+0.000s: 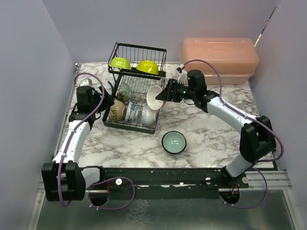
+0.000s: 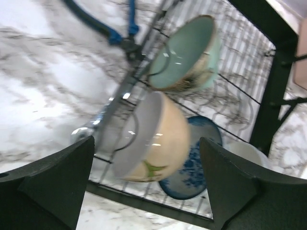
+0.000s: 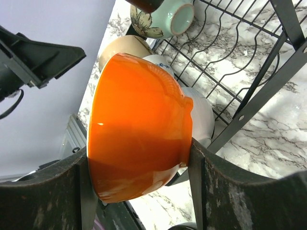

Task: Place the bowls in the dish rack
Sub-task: Pick up the bowl from the dish rack, then adjust the dish rack at the center of the board.

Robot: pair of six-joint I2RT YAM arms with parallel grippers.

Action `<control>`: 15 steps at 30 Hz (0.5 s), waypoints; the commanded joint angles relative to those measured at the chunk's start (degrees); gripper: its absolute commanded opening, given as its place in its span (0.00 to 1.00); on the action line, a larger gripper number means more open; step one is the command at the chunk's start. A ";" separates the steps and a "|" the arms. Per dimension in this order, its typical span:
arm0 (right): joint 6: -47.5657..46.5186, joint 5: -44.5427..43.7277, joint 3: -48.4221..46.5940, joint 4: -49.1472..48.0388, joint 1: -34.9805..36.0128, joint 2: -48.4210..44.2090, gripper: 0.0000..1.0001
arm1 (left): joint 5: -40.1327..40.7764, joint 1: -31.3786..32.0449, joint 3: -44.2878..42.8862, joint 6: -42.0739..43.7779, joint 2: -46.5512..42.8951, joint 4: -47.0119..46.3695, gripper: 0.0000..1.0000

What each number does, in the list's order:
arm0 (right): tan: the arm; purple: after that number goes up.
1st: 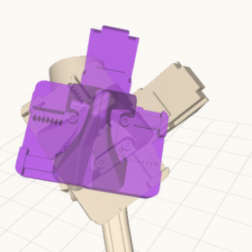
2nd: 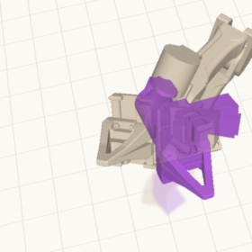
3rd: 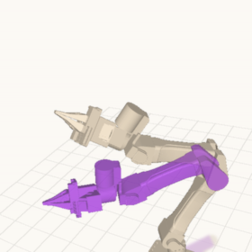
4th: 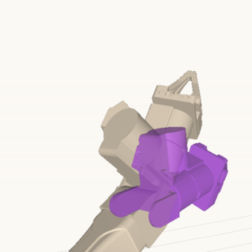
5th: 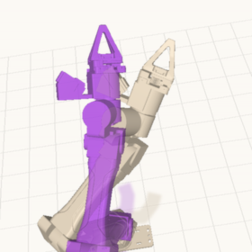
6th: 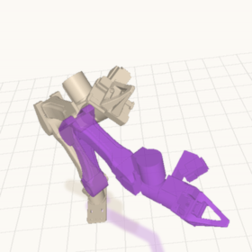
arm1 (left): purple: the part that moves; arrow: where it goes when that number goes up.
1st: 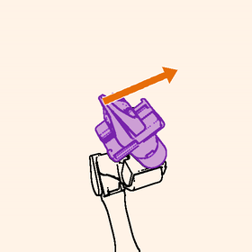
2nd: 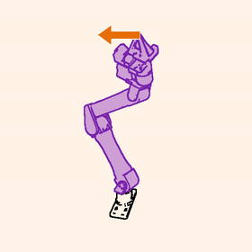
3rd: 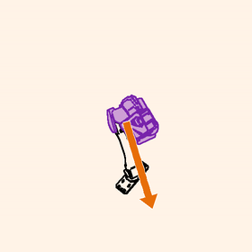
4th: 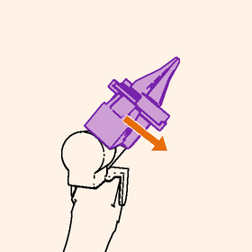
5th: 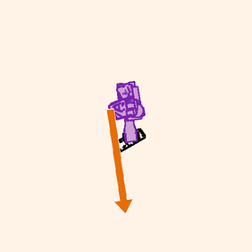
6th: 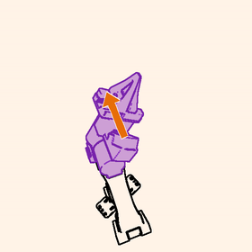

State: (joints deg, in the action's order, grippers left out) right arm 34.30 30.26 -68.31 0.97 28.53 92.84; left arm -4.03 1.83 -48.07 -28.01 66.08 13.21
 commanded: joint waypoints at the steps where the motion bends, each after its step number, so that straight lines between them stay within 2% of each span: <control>1: -2.72 0.73 -2.76 3.36 0.21 1.77 0.00 | -5.30 -8.89 2.00 3.81 0.33 3.24 0.90; 4: -2.39 0.87 -2.88 3.67 0.21 2.13 0.00 | -13.29 -15.04 5.29 1.39 2.43 0.45 0.88; 7: -2.31 0.77 -3.06 3.83 0.21 2.17 0.00 | -21.54 -19.90 9.04 -2.39 5.31 -4.88 0.78; 10: -2.49 0.64 -4.14 5.06 0.21 2.64 0.00 | -26.00 -21.05 10.80 -4.59 8.34 -8.62 0.65; 12: -2.57 0.66 -4.79 5.58 0.21 3.01 0.00 | -27.54 -21.06 11.33 -4.85 9.97 -9.56 0.60; 15: -3.03 1.54 -5.86 6.05 0.21 3.60 0.00 | -29.28 -20.99 12.65 -5.47 10.88 -10.94 0.44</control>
State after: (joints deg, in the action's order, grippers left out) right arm 32.47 30.30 -71.02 6.44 28.53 95.50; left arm -25.67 -19.07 -36.73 -31.48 76.16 7.53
